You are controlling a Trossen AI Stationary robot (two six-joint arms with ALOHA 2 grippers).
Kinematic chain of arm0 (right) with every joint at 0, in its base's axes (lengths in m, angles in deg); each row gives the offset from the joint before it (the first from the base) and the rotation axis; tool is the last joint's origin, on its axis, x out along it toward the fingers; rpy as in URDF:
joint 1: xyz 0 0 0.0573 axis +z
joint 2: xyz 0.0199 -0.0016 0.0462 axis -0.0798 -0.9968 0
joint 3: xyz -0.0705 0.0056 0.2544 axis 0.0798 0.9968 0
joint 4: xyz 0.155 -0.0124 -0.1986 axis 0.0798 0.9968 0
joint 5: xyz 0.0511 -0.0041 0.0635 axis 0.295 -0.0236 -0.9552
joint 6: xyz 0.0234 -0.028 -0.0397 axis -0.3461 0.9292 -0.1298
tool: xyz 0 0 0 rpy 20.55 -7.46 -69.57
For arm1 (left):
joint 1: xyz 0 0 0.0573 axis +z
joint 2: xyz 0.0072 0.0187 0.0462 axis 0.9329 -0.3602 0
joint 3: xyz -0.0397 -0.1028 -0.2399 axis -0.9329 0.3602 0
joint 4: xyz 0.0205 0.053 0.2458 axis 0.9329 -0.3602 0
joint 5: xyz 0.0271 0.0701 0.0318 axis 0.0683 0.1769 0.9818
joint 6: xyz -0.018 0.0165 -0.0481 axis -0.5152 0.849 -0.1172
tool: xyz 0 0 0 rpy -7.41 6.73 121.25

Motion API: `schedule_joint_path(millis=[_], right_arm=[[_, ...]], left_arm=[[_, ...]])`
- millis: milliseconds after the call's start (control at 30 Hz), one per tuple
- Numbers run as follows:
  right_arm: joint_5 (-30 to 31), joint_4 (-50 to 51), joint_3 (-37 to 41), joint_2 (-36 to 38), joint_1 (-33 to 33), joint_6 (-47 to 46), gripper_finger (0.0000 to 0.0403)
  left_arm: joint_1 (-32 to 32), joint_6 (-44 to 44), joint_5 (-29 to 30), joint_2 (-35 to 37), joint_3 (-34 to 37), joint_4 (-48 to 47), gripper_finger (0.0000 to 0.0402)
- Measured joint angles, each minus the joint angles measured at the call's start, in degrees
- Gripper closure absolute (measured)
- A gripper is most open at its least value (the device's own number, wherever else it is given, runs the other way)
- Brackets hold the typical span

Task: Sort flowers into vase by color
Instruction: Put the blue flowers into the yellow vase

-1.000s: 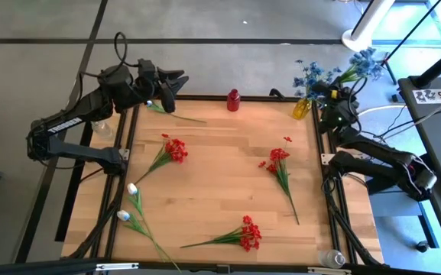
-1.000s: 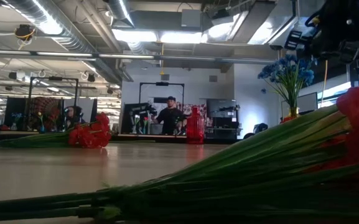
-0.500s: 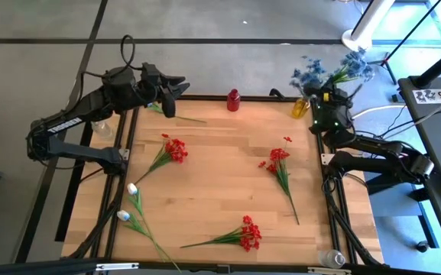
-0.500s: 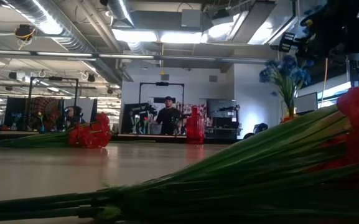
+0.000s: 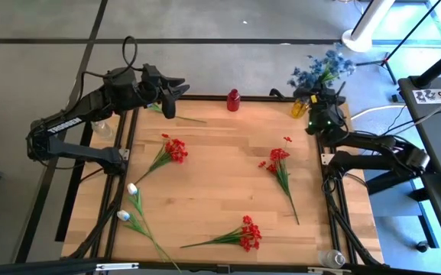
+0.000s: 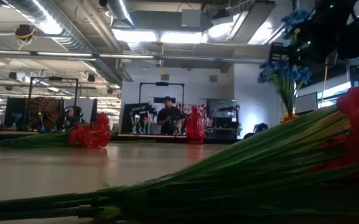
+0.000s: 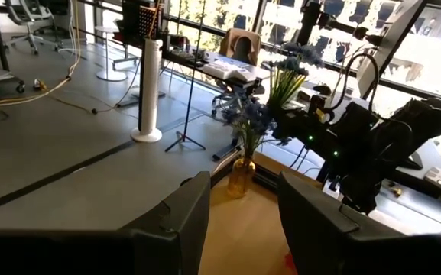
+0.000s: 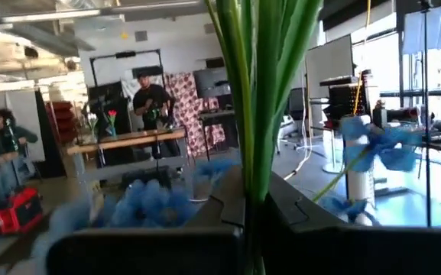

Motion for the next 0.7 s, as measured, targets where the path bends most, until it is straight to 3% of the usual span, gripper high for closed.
schedule_joint_path(millis=[333, 700], right_arm=[[0.2, -7.2, 0.1, -2.1, 0.0, 6.4, 0.0393], [-0.3, -3.7, 0.1, -3.7, 0.0, 3.8, 0.0394]], left_arm=[[0.0, -1.1, 0.0, 0.0, 0.0, -1.3, 0.0253], [0.0, -1.2, 0.0, 0.0, 0.0, -1.3, 0.0253]])
